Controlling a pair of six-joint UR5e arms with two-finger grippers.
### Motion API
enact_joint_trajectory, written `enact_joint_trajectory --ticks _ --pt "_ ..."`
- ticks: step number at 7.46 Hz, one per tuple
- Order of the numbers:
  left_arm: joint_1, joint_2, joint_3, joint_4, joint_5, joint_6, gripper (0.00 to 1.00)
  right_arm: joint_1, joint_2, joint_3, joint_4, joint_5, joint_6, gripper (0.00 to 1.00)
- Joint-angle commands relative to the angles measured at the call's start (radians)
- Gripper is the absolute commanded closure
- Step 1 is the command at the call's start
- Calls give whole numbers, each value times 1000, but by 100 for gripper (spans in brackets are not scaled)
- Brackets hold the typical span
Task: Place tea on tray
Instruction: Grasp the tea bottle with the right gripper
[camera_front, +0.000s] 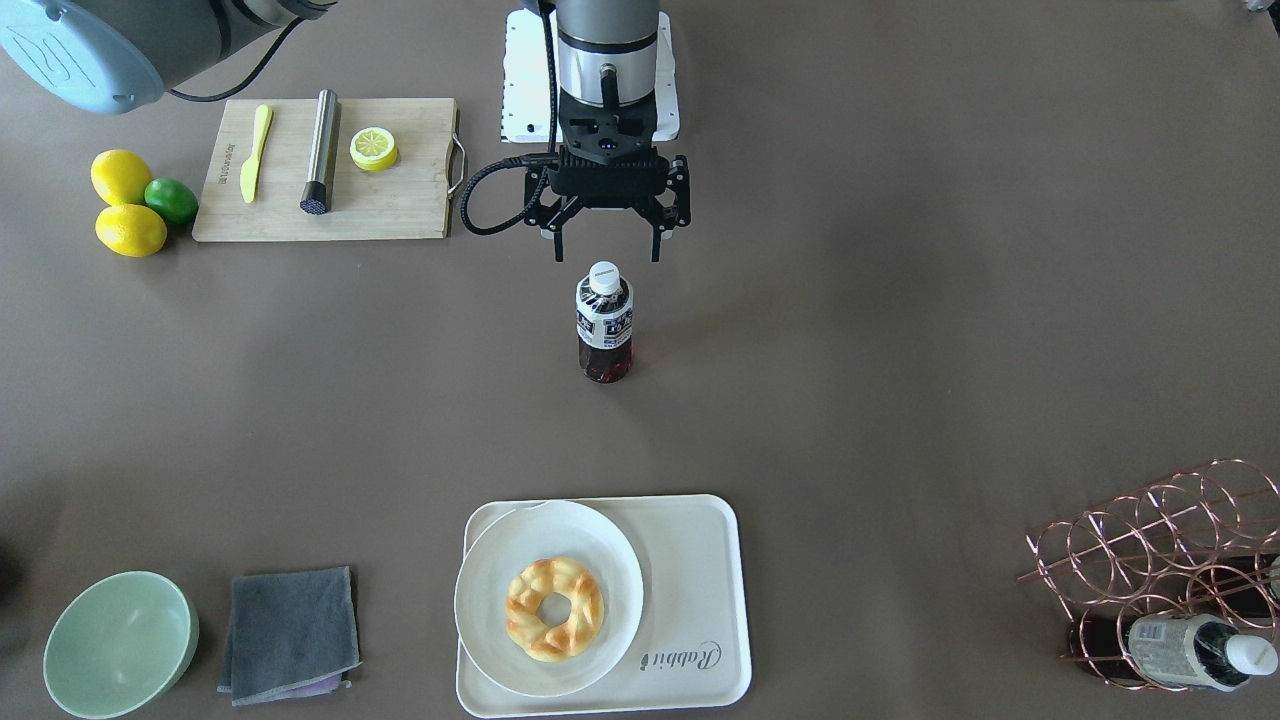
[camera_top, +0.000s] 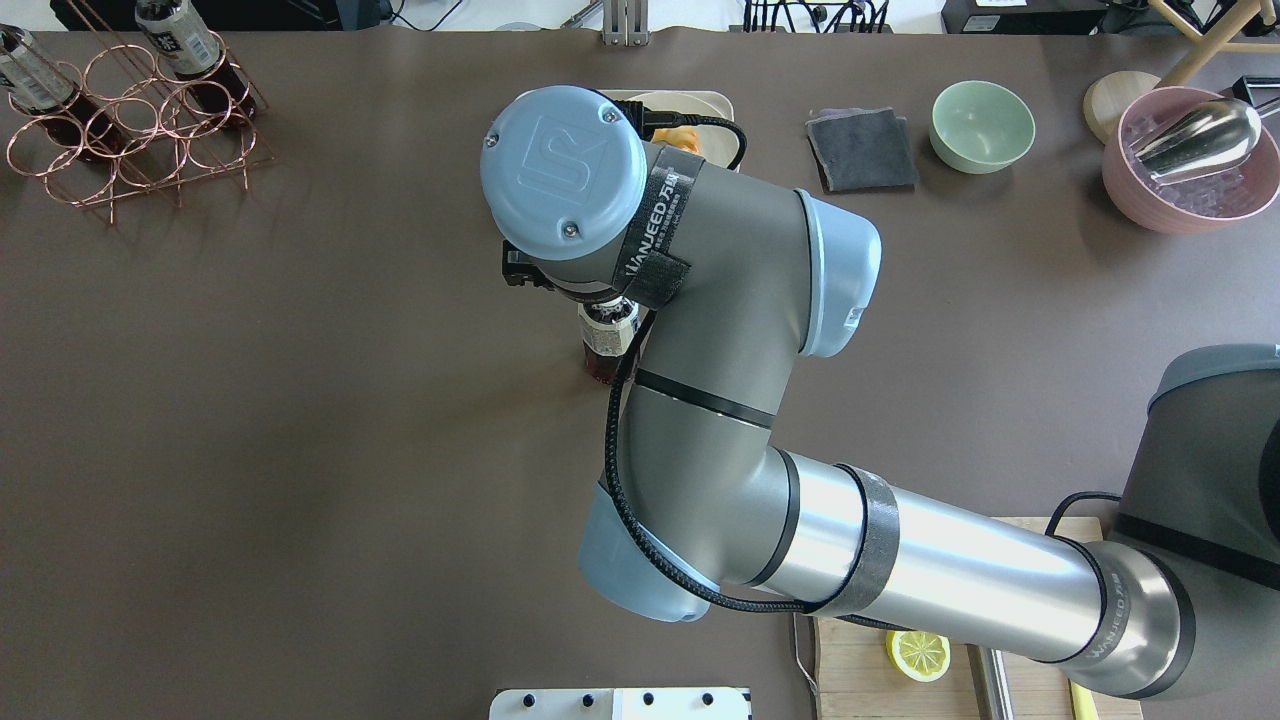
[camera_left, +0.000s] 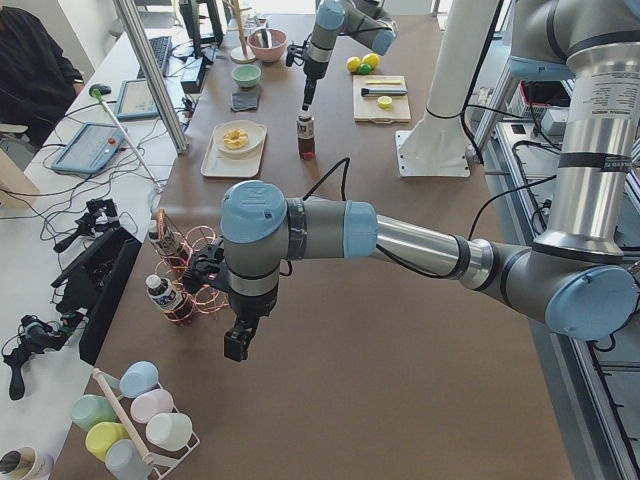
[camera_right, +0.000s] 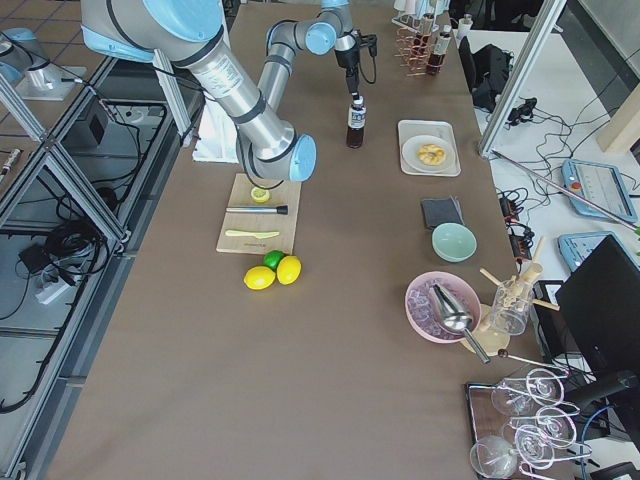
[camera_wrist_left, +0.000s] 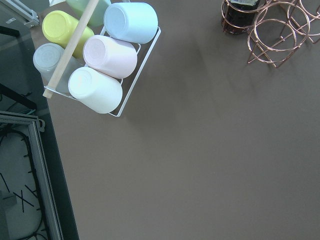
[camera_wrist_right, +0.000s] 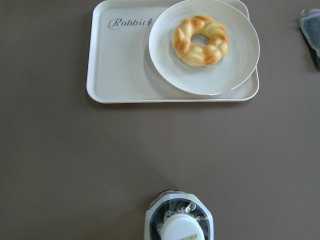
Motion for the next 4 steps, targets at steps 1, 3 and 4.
enact_joint_trajectory --ticks 1,3,4 --pt "0 0 2 0 0 2 2 -8 -28 -5 41 -16 8 6" --pt "0 0 3 0 0 2 2 -9 -49 -21 95 -16 11 13" --pt "0 0 3 0 0 3 2 -6 -46 -19 95 -16 11 19"
